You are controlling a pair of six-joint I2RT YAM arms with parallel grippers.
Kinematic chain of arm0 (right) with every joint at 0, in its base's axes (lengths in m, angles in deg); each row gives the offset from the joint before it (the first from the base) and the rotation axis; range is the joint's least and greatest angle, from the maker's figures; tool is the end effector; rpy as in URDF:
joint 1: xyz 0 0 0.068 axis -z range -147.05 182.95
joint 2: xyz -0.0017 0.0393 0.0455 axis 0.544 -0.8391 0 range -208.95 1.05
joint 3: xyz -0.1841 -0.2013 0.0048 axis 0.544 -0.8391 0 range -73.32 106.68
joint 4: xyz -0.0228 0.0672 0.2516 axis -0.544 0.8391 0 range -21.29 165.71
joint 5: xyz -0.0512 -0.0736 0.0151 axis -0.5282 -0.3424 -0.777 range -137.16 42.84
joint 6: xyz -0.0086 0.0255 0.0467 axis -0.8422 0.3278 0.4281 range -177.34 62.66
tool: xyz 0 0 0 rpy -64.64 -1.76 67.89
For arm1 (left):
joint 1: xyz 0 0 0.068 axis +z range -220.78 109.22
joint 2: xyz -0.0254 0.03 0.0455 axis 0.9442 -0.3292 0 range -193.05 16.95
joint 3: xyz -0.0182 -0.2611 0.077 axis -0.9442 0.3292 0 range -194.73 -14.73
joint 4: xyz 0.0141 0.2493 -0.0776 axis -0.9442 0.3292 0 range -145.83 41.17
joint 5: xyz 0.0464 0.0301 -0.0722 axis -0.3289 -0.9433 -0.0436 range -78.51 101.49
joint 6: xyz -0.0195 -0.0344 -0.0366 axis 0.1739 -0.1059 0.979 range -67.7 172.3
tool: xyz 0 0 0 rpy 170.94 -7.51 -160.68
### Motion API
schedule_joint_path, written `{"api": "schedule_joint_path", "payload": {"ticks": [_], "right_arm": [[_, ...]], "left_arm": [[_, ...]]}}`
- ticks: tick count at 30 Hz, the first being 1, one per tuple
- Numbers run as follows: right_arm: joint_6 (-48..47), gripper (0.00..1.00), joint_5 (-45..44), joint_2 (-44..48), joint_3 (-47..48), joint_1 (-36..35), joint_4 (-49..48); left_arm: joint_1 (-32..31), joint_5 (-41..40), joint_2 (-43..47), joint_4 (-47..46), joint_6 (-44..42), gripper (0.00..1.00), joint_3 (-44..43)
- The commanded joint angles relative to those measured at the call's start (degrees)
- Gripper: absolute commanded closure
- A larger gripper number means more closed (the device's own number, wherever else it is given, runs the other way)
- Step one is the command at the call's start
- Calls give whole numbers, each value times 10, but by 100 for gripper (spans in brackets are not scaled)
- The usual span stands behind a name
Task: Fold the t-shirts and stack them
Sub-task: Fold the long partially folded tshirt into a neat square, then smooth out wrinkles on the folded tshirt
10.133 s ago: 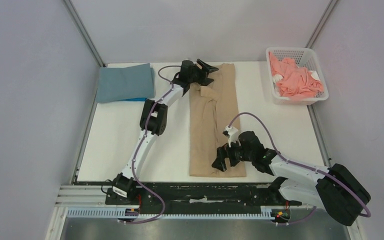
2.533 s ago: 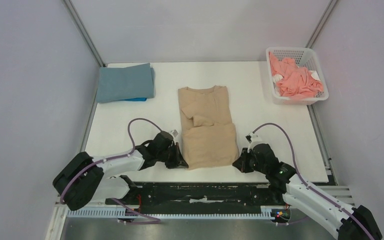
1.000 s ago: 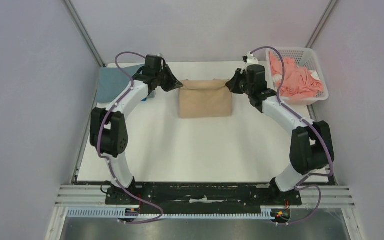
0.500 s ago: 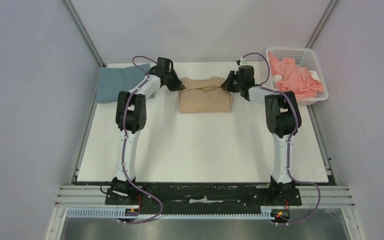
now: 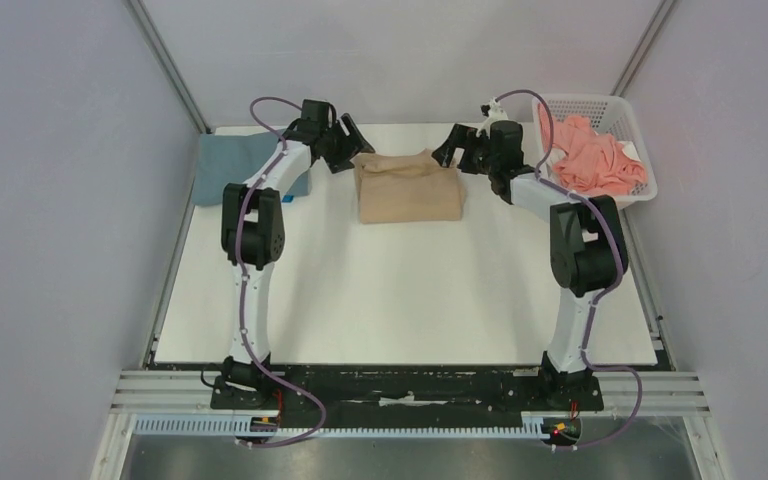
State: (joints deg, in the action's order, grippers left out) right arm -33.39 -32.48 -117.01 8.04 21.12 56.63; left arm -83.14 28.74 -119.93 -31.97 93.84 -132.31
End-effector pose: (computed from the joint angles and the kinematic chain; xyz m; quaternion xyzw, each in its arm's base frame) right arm 0.4630 0.1062 0.2031 0.0194 0.8373 0.2669 0.4767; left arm 0.5278 -0.1265 0.1958 -0.1708 0.8930 -0.3008 0.2880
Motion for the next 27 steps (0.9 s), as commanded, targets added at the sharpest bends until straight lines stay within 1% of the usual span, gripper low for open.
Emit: {"api": "schedule_joint_path", "payload": {"ticks": [1,3,7,9,11,12,13,15,17,20,23,25,27], "right_arm": [[16,2,62,86,-93,-16,-75],[37,2,81,84,-123,-30,-110],[67,2,94,35,-111,-46,-113],[75,2,87,24,-134,-51,-124],[72,2,91,28,-164,-57,-126],[67,2,93,34,-183,-62,-126],[59,2,92,49,-209,-66,-126],[47,2,78,89,-272,-76,-125],[36,2,75,132,-329,-80,-114],[18,2,60,214,-420,-88,-79],[17,2,44,316,-535,-112,-64],[24,2,35,392,-603,-135,-45],[32,2,30,469,-641,-159,-23]], "left_arm": [[-19,44,93,-31,11,21,72],[-41,61,103,-59,15,21,110],[-62,71,84,-72,35,20,137],[-65,71,67,-85,40,20,150],[-65,85,54,-70,40,19,158],[-67,88,55,-70,39,19,176],[-69,88,62,-73,37,19,200],[-76,87,94,-100,37,19,276],[-89,75,140,-133,38,18,361],[-114,48,224,-149,31,18,481],[-146,31,320,-160,29,17,610],[-169,12,384,-170,47,17,693],[-187,14,441,-166,48,17,726]]}}
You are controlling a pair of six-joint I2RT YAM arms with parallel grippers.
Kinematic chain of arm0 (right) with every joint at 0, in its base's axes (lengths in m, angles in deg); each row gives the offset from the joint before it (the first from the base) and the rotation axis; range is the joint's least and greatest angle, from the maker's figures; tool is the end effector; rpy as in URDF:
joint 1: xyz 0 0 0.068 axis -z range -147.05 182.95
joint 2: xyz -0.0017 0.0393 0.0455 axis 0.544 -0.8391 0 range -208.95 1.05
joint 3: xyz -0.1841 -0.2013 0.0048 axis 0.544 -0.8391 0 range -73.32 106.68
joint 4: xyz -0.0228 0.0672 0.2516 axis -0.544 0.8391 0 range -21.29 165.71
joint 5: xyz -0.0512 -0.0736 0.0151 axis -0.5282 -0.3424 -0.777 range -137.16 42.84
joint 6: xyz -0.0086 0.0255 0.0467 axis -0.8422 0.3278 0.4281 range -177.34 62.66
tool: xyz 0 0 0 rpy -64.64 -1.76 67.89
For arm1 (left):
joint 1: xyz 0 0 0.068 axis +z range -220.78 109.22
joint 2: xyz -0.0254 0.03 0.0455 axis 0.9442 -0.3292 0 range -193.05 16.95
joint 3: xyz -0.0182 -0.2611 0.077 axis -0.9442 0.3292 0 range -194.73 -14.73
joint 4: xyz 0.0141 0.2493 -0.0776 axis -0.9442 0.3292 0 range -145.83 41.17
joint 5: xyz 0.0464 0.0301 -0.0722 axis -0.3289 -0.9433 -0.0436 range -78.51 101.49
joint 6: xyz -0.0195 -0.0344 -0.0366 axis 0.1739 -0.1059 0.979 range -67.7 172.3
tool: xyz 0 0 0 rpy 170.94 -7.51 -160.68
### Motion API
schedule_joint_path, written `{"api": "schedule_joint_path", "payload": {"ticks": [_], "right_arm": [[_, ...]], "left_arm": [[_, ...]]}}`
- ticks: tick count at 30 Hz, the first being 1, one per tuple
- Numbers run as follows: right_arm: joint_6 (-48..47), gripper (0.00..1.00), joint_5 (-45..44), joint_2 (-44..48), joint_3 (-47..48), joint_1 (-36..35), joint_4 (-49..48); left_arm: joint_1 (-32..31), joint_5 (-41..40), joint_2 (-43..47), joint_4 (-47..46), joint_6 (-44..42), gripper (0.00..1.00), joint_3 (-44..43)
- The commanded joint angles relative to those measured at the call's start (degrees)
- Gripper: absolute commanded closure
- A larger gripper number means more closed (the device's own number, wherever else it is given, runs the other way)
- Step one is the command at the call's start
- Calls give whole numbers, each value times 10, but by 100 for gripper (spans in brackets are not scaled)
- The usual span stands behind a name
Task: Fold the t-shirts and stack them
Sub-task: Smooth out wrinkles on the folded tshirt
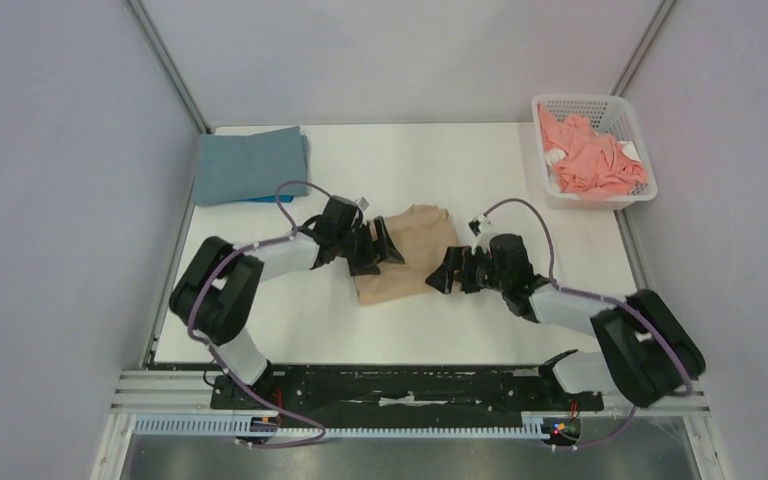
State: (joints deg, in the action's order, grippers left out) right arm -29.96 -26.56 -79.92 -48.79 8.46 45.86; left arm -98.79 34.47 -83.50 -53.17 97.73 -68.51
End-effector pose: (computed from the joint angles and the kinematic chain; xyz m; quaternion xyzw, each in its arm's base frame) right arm 0.2253 0.1164 0.1440 -0.0627 0.8689 0.3451 0.3493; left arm 0.3019 -0.1764 0.1551 -0.0706 0.9187 -0.3534 0.1613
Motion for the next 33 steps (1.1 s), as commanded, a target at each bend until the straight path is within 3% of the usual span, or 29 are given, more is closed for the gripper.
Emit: {"api": "schedule_joint_path", "payload": {"ticks": [1,4,8,11,14,21,26,30,33], "right_arm": [[4,2,-34,132,-78,-37,97],[-9,2,-32,182,-55,-40,109],[-39,2,-64,150,7,-40,90],[-39,2,-60,81,61,-39,57],[-44,2,-59,-8,133,-36,44],[-25,2,-29,-215,248,-10,-28],[-19,2,-54,-302,280,0,-40],[-29,2,-58,-300,290,1,-22],[-47,2,-72,-248,285,1,-1]], "left_arm": [[-34,-46,95,52,10,17,94],[-39,-53,139,50,13,16,88],[-36,-100,133,75,2,16,34],[-24,-148,72,114,-20,16,-38],[-1,-144,5,148,-33,18,-90],[67,-124,-77,132,-41,18,-94],[75,-97,-98,116,-55,19,-98],[75,-106,-79,130,-61,19,-108],[75,-165,-40,178,-78,19,-144]]}}
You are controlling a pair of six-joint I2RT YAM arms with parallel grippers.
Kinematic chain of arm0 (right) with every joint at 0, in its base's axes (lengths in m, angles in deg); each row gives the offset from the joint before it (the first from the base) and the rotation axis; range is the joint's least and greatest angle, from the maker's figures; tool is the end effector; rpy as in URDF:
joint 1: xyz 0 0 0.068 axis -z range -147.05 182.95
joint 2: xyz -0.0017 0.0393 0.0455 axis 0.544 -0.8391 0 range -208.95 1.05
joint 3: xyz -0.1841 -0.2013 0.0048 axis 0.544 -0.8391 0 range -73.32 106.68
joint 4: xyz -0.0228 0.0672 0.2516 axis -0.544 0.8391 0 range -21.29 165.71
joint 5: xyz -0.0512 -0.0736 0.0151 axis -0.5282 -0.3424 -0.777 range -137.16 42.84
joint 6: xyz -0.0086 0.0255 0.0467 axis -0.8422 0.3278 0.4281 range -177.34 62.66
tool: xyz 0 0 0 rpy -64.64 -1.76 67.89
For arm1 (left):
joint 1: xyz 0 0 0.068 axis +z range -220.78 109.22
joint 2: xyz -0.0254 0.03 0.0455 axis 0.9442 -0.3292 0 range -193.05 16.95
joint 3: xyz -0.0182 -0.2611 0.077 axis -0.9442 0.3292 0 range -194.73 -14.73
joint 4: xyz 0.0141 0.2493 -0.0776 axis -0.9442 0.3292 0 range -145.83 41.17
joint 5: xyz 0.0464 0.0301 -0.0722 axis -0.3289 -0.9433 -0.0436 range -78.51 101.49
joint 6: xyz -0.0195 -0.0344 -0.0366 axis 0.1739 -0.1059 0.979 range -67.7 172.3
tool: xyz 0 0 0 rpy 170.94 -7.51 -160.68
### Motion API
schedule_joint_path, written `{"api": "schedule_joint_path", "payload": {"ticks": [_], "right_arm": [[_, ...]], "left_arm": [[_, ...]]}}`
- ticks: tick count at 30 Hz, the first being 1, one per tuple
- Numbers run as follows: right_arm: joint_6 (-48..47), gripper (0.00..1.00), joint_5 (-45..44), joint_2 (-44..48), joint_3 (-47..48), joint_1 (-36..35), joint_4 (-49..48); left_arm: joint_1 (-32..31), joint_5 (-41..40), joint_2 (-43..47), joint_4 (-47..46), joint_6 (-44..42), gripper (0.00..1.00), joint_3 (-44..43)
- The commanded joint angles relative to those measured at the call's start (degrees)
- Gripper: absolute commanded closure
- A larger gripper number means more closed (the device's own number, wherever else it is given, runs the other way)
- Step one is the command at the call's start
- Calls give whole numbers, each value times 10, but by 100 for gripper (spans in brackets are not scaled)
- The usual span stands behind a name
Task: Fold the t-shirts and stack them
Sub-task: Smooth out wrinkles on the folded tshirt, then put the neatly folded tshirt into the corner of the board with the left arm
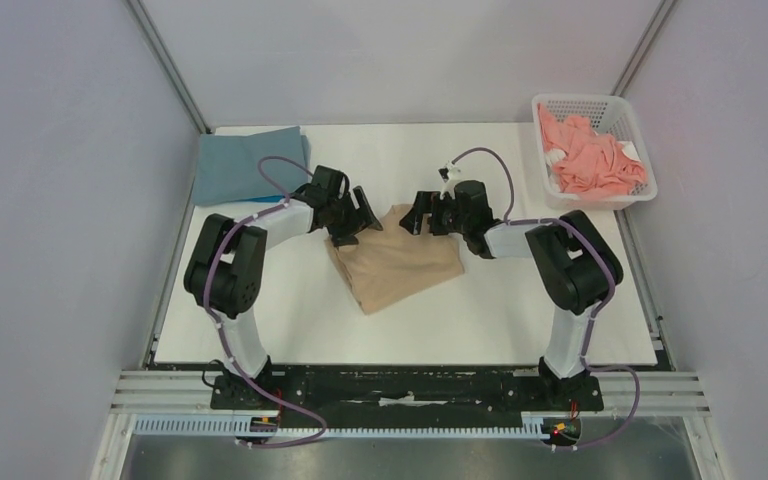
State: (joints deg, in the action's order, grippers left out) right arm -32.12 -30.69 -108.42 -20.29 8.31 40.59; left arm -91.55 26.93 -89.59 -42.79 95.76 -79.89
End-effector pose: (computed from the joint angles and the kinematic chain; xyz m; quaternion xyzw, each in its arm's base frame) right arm 0.3490 0.1712 0.1402 -0.0692 0.8501 0.3254 0.4082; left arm 0.3536 -0.1443 0.1616 -0.1453 0.9332 -0.2694 0.1885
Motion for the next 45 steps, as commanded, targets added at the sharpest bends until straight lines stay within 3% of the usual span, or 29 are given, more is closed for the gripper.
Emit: {"api": "schedule_joint_path", "payload": {"ticks": [1,5,9,11,16,19,29,35,39,42,45], "right_arm": [[-34,2,-37,62,-1,4,60],[-54,2,-116,167,2,13,114],[-63,2,-177,284,-54,26,132],[-56,2,-207,347,-113,27,133],[14,2,-235,501,-266,29,124],[29,2,-218,563,-333,36,114],[11,2,-157,692,-401,37,157],[14,2,-236,723,-410,36,206],[11,2,-251,735,-410,37,217],[11,2,-268,746,-409,37,230],[11,2,-283,759,-411,37,239]], "left_arm": [[3,-127,36,99,-63,19,-43],[3,-266,123,164,-66,16,-67],[0,-325,209,223,-23,14,-27],[-4,-314,253,219,-2,11,25],[-11,-193,335,151,19,11,154],[-27,-162,361,88,47,11,222],[-41,-140,294,-48,95,13,307],[-56,-128,172,-43,99,42,267],[-89,-169,106,-2,98,58,221],[-113,-232,69,69,85,97,162],[-122,-322,37,150,50,98,72]]}}
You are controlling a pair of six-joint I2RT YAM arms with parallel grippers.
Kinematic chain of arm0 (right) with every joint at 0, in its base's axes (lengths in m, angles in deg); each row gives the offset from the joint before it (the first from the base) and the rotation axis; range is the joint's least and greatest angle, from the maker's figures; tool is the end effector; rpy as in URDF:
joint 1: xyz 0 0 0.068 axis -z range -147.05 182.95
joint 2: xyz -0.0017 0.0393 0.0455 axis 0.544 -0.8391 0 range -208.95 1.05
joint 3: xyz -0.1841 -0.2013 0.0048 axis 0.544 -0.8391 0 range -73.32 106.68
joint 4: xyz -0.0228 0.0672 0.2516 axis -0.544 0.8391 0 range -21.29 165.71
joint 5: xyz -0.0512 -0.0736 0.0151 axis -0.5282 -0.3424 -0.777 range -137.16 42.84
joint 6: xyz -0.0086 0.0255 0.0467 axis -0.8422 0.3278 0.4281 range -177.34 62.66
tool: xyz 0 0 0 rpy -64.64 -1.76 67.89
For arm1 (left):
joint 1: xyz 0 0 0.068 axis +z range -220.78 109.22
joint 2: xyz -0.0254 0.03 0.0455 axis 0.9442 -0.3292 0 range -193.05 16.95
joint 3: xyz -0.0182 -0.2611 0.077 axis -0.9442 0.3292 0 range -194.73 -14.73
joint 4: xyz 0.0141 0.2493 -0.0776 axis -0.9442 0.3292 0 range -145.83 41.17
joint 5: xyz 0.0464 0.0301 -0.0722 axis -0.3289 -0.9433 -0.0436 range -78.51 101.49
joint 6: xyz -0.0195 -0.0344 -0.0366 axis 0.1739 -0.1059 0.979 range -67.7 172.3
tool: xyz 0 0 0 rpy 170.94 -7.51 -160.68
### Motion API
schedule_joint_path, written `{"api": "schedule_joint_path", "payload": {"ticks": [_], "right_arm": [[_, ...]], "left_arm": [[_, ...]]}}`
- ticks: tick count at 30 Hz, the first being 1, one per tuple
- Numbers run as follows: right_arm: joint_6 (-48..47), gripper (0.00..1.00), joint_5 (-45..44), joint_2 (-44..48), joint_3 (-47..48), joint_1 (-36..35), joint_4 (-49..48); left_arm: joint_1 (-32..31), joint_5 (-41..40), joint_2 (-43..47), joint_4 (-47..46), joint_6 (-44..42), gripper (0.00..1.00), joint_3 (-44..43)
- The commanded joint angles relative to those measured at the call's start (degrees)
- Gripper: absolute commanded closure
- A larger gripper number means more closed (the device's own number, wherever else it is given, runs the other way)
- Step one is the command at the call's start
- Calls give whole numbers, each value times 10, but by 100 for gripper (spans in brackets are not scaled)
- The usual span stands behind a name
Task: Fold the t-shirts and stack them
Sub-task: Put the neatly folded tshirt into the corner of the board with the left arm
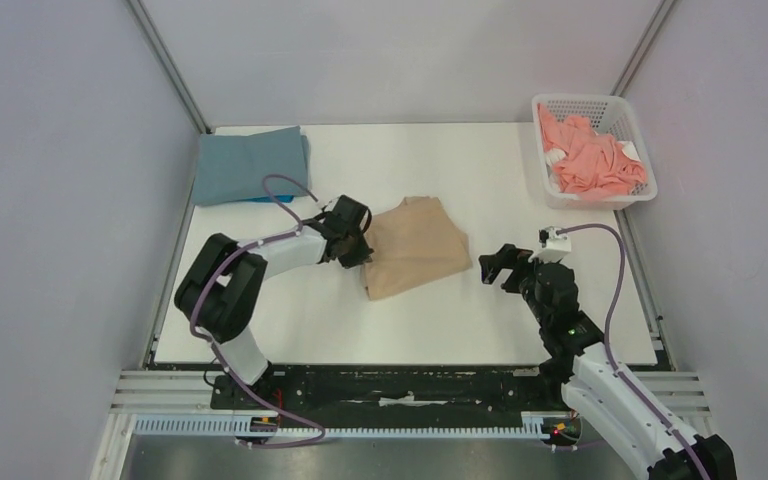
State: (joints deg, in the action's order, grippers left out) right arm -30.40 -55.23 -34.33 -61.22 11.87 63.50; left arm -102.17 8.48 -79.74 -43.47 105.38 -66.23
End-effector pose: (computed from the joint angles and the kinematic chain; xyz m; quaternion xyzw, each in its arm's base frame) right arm 0.1485 0.0519 0.1908 0.0825 0.8042 0.1864 0.5583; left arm 0.2783 -0.1677 0.1518 -0.1877 0.9413 -0.1692 0.2238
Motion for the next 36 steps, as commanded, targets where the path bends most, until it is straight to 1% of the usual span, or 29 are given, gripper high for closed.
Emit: {"api": "schedule_joint_path", "payload": {"ticks": [1,3,6,8,10,17,20,23,27,33,36], "right_arm": [[-7,2,-41,21,-3,2,11],[-5,2,-54,26,-7,2,11],[-4,2,-88,27,-6,2,17],[-4,2,-112,22,-1,2,28],[-2,2,-121,19,1,2,33],[0,2,-141,14,-1,2,37],[0,2,-158,13,1,2,39],[-1,2,-164,7,3,2,39],[-3,2,-175,-13,4,2,34],[-8,2,-183,-65,15,1,31],[-12,2,-188,-88,22,2,33]], "left_arm": [[-16,-170,-70,189,-64,98,-95],[-18,-232,-83,230,-110,98,-166],[-15,-315,-97,229,-195,98,-235],[-6,-317,-111,209,-278,98,-280],[6,-316,-128,203,-339,98,-324],[38,-413,-182,138,-543,98,-421],[56,-419,-193,97,-620,98,-446],[85,-392,-204,100,-662,98,-487],[111,-417,-218,82,-711,98,-531],[154,-383,-201,69,-727,98,-564],[163,-390,-200,73,-737,98,-593]]}}
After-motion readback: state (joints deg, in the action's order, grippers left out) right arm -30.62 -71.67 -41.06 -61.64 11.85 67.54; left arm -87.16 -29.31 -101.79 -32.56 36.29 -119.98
